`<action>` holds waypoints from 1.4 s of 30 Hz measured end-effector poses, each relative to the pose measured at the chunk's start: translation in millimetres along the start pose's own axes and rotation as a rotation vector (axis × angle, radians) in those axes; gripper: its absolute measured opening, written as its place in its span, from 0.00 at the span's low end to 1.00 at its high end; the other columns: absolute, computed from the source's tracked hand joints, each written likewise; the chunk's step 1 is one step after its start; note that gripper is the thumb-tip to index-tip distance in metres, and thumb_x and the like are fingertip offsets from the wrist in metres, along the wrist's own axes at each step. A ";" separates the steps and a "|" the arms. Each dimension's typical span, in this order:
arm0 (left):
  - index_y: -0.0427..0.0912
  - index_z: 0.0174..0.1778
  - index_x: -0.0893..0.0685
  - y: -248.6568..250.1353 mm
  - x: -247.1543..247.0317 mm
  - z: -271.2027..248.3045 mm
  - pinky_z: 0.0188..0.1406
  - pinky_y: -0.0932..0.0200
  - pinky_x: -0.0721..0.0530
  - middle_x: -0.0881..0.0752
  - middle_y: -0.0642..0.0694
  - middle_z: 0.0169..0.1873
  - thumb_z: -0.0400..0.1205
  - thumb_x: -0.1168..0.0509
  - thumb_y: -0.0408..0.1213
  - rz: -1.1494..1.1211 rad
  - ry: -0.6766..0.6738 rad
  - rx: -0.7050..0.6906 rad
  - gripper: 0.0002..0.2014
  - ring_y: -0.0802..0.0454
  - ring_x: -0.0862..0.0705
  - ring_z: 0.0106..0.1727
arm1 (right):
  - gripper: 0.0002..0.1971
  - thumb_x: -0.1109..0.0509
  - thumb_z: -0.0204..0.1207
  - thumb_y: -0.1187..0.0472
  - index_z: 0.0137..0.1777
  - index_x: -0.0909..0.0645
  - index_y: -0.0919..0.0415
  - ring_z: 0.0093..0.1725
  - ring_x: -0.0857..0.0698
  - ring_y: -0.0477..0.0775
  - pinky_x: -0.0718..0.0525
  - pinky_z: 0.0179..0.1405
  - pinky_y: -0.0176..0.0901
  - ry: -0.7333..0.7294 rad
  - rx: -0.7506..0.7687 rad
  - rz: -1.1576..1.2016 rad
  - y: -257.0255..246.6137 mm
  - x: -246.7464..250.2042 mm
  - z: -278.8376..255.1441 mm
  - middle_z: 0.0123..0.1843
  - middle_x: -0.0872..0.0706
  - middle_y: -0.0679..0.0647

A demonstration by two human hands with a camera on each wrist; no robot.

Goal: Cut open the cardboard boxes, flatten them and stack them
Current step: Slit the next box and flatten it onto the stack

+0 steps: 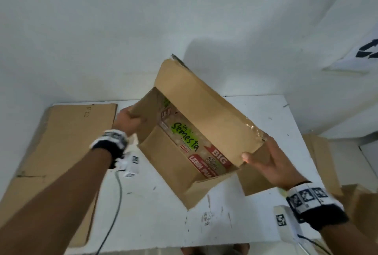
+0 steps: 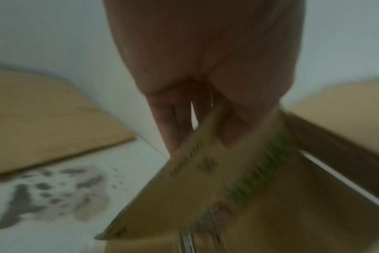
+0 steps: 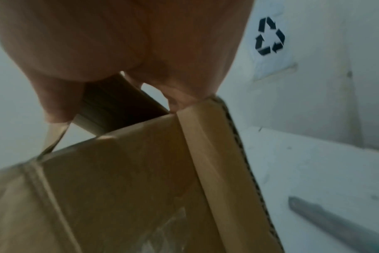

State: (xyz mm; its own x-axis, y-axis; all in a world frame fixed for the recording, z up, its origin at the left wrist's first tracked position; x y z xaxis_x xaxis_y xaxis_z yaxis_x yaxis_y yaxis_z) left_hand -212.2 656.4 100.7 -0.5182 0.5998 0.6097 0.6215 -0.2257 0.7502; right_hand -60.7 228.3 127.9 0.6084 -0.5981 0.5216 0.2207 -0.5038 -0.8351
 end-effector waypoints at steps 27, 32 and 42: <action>0.40 0.83 0.39 -181.1 -46.7 -135.9 0.68 0.36 0.21 0.31 0.33 0.78 0.75 0.19 0.48 0.085 0.213 0.531 0.47 0.30 0.25 0.74 | 0.24 0.39 0.84 0.52 0.78 0.35 0.57 0.69 0.25 0.67 0.26 0.66 0.62 -0.045 -0.263 -0.963 24.1 -143.5 121.3 0.75 0.26 0.62; 0.57 0.88 0.44 -144.0 -153.4 -177.5 0.80 0.15 0.51 0.49 0.39 0.90 0.66 0.42 0.85 0.712 -0.271 -0.173 0.57 0.27 0.50 0.89 | 0.49 0.44 0.77 0.26 0.89 0.61 0.49 0.88 0.54 0.73 0.43 0.80 0.79 -0.414 -0.153 -0.987 69.4 -204.1 33.5 0.90 0.63 0.61; 0.59 0.90 0.57 -182.2 -197.2 -191.5 0.78 0.14 0.63 0.64 0.37 0.90 0.52 0.52 0.95 0.771 -0.437 -0.054 0.72 0.22 0.62 0.87 | 0.50 0.63 0.76 0.19 0.89 0.68 0.49 0.86 0.69 0.76 0.57 0.76 0.90 -0.426 -0.199 -0.970 154.5 -208.7 -14.3 0.88 0.72 0.65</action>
State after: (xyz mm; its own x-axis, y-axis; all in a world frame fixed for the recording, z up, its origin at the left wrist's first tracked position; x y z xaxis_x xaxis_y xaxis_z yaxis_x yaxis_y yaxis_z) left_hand -335.8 432.2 -107.2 0.3112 0.5029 0.8064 0.6707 -0.7174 0.1885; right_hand -164.5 266.5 -107.5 0.4643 0.3578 0.8102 0.6471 -0.7616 -0.0345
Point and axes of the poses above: each hand's wrist, its own z-axis towards the middle knuckle, its own x-axis out of the back of the hand, y = z × x, the point moved 6 cm from there along z, towards the middle knuckle
